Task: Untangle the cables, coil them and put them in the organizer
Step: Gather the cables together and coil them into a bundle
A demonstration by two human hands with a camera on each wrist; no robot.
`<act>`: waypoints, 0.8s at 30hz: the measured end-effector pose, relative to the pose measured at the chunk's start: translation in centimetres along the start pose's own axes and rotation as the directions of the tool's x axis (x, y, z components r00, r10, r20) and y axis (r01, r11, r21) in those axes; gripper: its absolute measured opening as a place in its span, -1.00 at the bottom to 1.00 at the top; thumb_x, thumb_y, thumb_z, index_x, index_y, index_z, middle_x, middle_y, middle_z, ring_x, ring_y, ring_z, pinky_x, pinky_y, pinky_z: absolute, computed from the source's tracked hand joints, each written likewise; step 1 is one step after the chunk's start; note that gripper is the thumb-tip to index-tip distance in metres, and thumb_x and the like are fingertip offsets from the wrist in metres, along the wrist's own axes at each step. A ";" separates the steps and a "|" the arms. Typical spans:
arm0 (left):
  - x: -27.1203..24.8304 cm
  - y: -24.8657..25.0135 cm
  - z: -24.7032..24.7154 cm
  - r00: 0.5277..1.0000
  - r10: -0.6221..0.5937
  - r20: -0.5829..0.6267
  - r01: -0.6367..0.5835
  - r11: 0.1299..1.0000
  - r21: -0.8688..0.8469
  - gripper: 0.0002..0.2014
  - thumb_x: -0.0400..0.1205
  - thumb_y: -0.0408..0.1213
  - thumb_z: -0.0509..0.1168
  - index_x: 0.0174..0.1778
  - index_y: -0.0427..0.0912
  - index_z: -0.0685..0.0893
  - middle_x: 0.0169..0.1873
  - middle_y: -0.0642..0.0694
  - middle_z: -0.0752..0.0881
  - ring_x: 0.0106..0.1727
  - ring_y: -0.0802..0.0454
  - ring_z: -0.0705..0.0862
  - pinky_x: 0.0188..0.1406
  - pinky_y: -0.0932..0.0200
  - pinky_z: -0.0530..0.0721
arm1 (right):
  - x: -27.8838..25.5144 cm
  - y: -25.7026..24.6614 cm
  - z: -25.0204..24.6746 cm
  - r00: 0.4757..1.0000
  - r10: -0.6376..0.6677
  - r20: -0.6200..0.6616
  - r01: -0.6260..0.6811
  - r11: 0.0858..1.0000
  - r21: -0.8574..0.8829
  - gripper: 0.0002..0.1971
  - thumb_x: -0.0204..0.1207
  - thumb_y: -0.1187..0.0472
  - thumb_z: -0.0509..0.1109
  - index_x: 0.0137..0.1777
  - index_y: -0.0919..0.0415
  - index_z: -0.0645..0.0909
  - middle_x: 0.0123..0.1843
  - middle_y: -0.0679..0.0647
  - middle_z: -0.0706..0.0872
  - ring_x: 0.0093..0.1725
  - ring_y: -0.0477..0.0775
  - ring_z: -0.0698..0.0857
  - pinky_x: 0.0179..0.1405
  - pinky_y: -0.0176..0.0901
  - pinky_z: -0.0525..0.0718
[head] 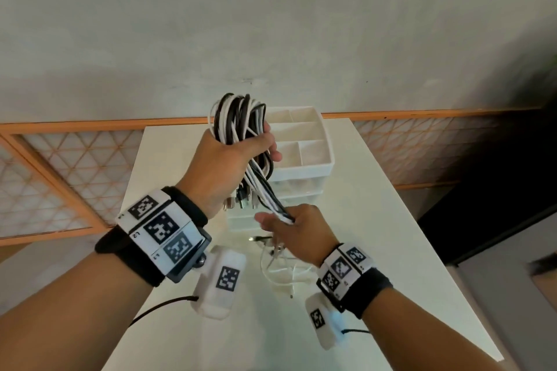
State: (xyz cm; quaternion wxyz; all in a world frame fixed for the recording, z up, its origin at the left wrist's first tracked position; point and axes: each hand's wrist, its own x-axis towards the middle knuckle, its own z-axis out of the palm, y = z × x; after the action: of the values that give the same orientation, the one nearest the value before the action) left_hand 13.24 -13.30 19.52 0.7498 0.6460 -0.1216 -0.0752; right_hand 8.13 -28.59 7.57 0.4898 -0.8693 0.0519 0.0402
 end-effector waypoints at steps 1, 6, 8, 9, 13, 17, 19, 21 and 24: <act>-0.1 -0.1 -0.2 1.000 0.000 0.002 0.000 1.000 -0.028 -0.90 0.65 -0.50 0.32 -0.10 -0.24 0.70 -0.27 -0.24 0.73 -0.09 -0.28 0.79 -0.04 -0.17 0.71 | 0.4 0.6 -0.5 0.998 0.041 -0.037 -0.043 0.997 -0.060 -0.49 0.45 -0.31 0.49 -0.34 0.17 0.79 -0.47 0.03 0.79 -0.43 -0.03 0.76 -0.20 0.00 0.79; 0.0 0.1 -1.5 1.000 -0.019 -0.016 0.016 0.985 -0.170 -0.88 0.67 -0.51 0.29 -0.10 -0.23 0.67 -0.28 -0.17 0.71 -0.04 -0.27 0.75 -0.05 -0.10 0.68 | 0.9 5.0 -2.6 0.979 0.113 -0.172 -0.175 0.894 -0.411 -0.25 0.34 -0.60 0.10 -0.38 0.11 0.69 -0.40 -0.01 0.75 -0.20 0.12 0.72 -0.14 -0.03 0.68; -0.1 0.1 -1.4 1.000 -0.012 -0.006 0.011 0.986 -0.163 -0.88 0.67 -0.51 0.28 -0.10 -0.23 0.66 -0.28 -0.17 0.71 -0.05 -0.28 0.75 -0.06 -0.11 0.69 | 0.8 5.5 -3.0 0.969 0.138 -0.206 -0.212 0.889 -0.405 -0.19 0.30 -0.62 0.00 -0.26 0.10 0.74 -0.30 0.02 0.79 -0.14 0.16 0.71 -0.10 0.01 0.69; -0.1 0.2 -1.3 1.000 -0.009 -0.001 0.008 0.987 -0.159 -0.87 0.67 -0.52 0.28 -0.10 -0.23 0.66 -0.29 -0.17 0.71 -0.05 -0.28 0.75 -0.06 -0.11 0.68 | 0.7 5.3 -3.2 0.965 0.147 -0.218 -0.231 0.869 -0.437 -0.23 0.36 -0.60 0.04 -0.24 0.09 0.75 -0.28 0.02 0.79 -0.14 0.15 0.68 -0.12 0.01 0.68; 0.2 1.3 -1.0 0.999 0.031 -0.026 -0.036 0.977 -0.212 -0.88 0.67 -0.50 0.29 -0.09 -0.22 0.67 -0.29 -0.15 0.71 -0.05 -0.26 0.74 -0.12 -0.04 0.70 | 0.2 4.8 -4.3 0.956 0.126 -0.265 -0.231 0.878 -0.418 -0.35 0.52 -0.42 0.27 -0.48 0.16 0.57 -0.50 -0.01 0.63 -0.32 0.11 0.61 -0.30 -0.04 0.56; 0.5 2.5 -0.9 0.996 0.086 -0.027 -0.090 0.973 -0.214 -0.89 0.66 -0.49 0.30 -0.08 -0.21 0.68 -0.29 -0.15 0.71 -0.07 -0.26 0.76 -0.08 -0.07 0.73 | -0.7 4.5 -4.4 0.986 0.101 -0.135 -0.154 0.866 -0.476 -0.62 0.48 -0.26 0.46 -0.33 0.00 0.55 -0.36 -0.10 0.58 -0.18 0.12 0.65 -0.21 -0.10 0.53; 0.5 2.1 -0.6 0.995 0.095 -0.007 -0.095 0.984 -0.149 -0.91 0.66 -0.49 0.30 -0.07 -0.24 0.67 -0.28 -0.17 0.71 -0.08 -0.27 0.76 -0.04 -0.13 0.71 | -0.9 4.3 -4.8 0.985 0.168 -0.048 -0.168 0.840 -0.516 -0.51 0.39 -0.27 0.55 0.24 -0.12 0.56 0.07 -0.02 0.60 0.15 0.14 0.65 0.16 -0.05 0.59; 0.4 1.4 -0.4 0.997 0.073 0.000 -0.072 0.993 -0.089 -0.92 0.65 -0.48 0.31 -0.06 -0.25 0.69 -0.27 -0.19 0.72 -0.08 -0.28 0.77 -0.02 -0.18 0.69 | -0.9 3.4 -5.2 0.994 0.112 0.018 -0.093 0.893 -0.441 0.09 0.25 -0.37 0.59 0.70 -0.21 0.06 0.53 -0.01 0.38 0.49 0.12 0.50 0.51 0.18 0.46; 0.0 0.5 0.4 0.999 0.034 0.015 -0.034 0.999 -0.041 -0.92 0.66 -0.49 0.32 -0.06 -0.27 0.70 -0.29 -0.22 0.74 -0.11 -0.27 0.77 -0.04 -0.17 0.69 | -1.3 -0.7 -4.9 0.983 -0.182 -0.010 0.177 0.967 -0.182 0.20 0.18 -0.35 0.65 0.72 -0.26 -0.03 0.63 -0.18 0.36 0.60 -0.06 0.40 0.60 0.08 0.40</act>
State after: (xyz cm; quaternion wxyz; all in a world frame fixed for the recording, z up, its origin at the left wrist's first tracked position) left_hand 13.10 -13.62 20.02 0.7630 0.6279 -0.1368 -0.0699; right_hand 6.99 -32.41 10.85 0.4099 -0.9117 -0.0244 -0.0114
